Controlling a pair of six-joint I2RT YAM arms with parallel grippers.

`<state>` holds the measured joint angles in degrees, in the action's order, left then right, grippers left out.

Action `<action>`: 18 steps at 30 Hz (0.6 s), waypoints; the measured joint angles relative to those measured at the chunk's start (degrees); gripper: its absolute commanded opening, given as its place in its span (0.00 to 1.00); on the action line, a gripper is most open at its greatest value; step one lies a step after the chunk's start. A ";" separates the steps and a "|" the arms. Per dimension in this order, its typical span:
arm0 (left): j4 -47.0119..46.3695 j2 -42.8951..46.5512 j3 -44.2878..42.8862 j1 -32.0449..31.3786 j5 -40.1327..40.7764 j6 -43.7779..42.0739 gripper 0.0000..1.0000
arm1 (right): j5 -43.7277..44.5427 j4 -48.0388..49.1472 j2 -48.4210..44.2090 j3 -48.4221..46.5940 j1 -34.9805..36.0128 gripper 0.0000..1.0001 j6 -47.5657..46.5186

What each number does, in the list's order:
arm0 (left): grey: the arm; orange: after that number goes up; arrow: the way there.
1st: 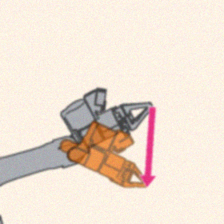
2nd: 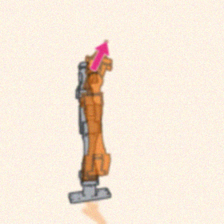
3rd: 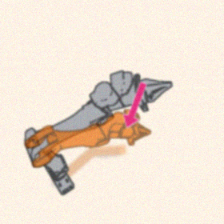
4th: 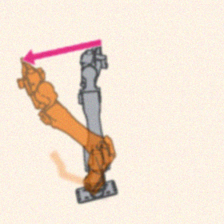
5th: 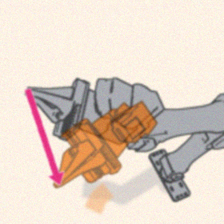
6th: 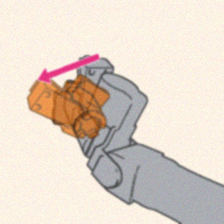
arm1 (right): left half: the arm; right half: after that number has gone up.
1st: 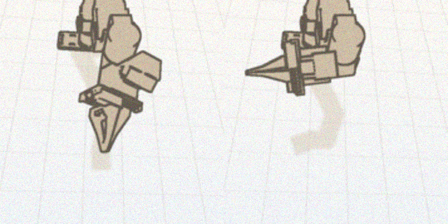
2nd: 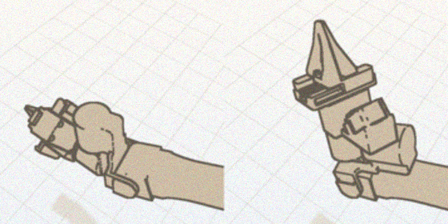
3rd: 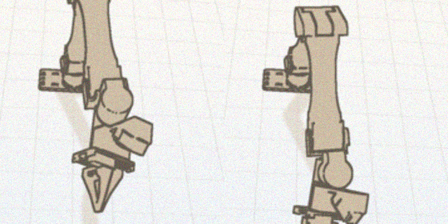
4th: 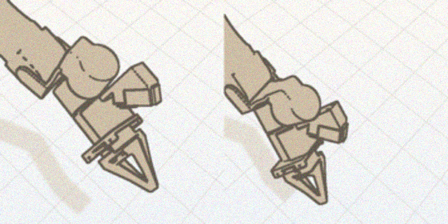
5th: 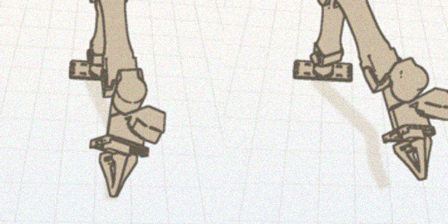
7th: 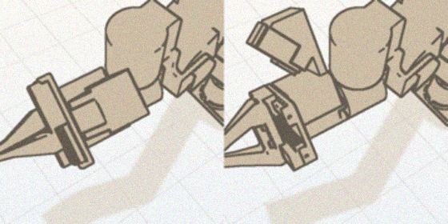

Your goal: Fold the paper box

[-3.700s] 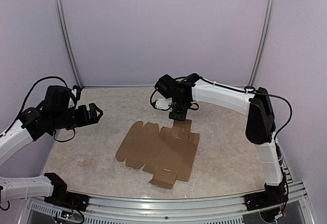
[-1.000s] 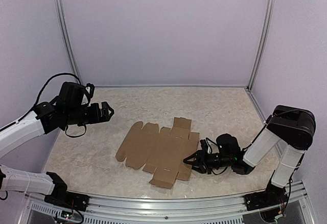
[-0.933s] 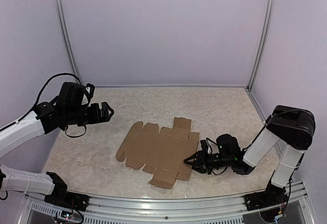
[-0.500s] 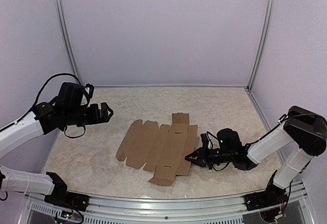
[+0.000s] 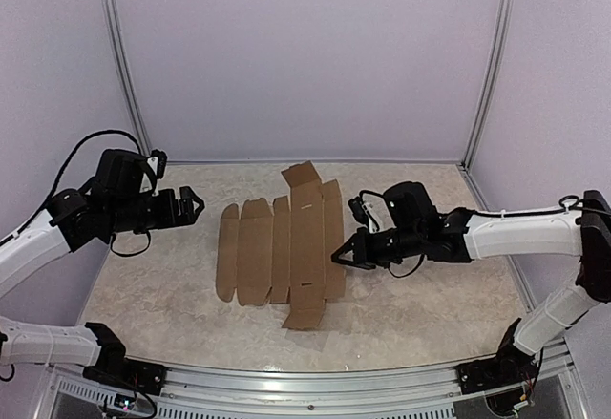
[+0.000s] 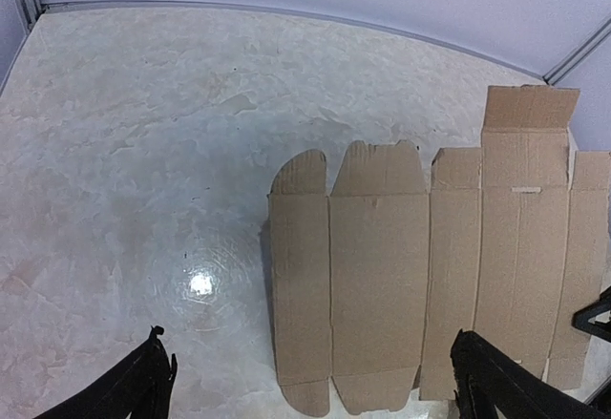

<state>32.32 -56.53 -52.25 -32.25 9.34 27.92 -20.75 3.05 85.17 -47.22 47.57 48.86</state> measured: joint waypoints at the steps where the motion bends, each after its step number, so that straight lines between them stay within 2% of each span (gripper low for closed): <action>1: 0.31 0.20 -0.22 0.00 0.07 -0.13 0.99 | -0.09 -3.74 0.02 -2.60 -0.20 0.00 -2.62; 5: 0.55 0.37 -0.68 -0.09 0.13 -0.55 0.99 | -1.42 -15.41 1.60 -10.25 -1.97 0.00 -11.28; 13: 0.87 0.35 -0.72 -0.44 0.09 -1.27 0.99 | -0.17 -39.01 13.14 -26.51 -3.54 0.00 -26.97; 18: 1.09 0.33 -0.74 -0.70 0.07 -1.40 0.99 | 3.54 -48.68 18.47 -32.85 -3.61 0.00 -33.27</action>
<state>33.41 -56.21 -52.99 -32.95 9.41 26.52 -17.21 -45.63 103.63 -80.07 43.97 15.59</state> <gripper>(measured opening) 0.988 0.005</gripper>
